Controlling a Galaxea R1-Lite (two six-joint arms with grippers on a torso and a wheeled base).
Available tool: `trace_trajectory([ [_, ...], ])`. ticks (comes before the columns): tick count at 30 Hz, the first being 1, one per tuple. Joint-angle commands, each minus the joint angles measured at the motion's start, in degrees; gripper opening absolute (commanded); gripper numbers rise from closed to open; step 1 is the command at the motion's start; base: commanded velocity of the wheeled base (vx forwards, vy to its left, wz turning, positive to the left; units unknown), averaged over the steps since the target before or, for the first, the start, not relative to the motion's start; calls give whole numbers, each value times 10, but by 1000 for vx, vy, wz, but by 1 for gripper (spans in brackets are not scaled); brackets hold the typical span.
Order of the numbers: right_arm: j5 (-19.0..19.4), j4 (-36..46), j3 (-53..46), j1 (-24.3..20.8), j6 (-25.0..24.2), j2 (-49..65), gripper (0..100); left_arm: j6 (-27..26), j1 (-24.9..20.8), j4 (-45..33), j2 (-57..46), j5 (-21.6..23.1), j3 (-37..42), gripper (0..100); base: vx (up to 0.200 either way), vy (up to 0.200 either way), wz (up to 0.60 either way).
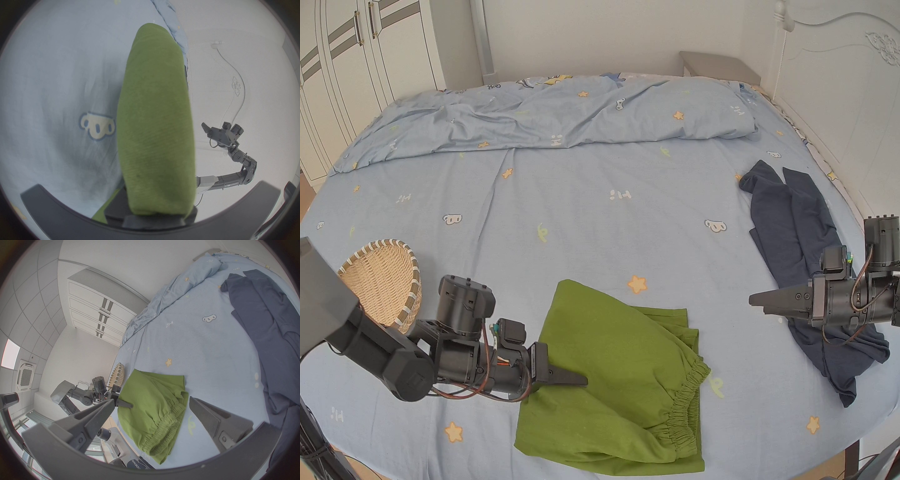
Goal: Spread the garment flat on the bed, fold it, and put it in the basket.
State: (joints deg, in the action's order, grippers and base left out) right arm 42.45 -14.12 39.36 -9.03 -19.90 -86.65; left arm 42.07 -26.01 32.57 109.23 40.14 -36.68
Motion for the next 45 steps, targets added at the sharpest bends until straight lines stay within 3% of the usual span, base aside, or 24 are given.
trace_trajectory([
  [1,0,1,0,-5,-1,2,100,-7,17,-29,-53,2,-33,0,0,0,0],
  [6,0,1,0,-5,-1,0,100,-78,17,-78,-61,7,-33,0,0,0,0],
  [13,0,2,0,-5,-1,0,100,-89,37,-144,-86,11,-71,0,0,0,0],
  [22,0,2,-3,-14,-1,2,100,-106,63,-234,-115,11,-124,0,0,200,0],
  [45,0,2,-2,-12,-1,5,100,-132,64,-238,-115,10,-119,0,0,183,0],
])
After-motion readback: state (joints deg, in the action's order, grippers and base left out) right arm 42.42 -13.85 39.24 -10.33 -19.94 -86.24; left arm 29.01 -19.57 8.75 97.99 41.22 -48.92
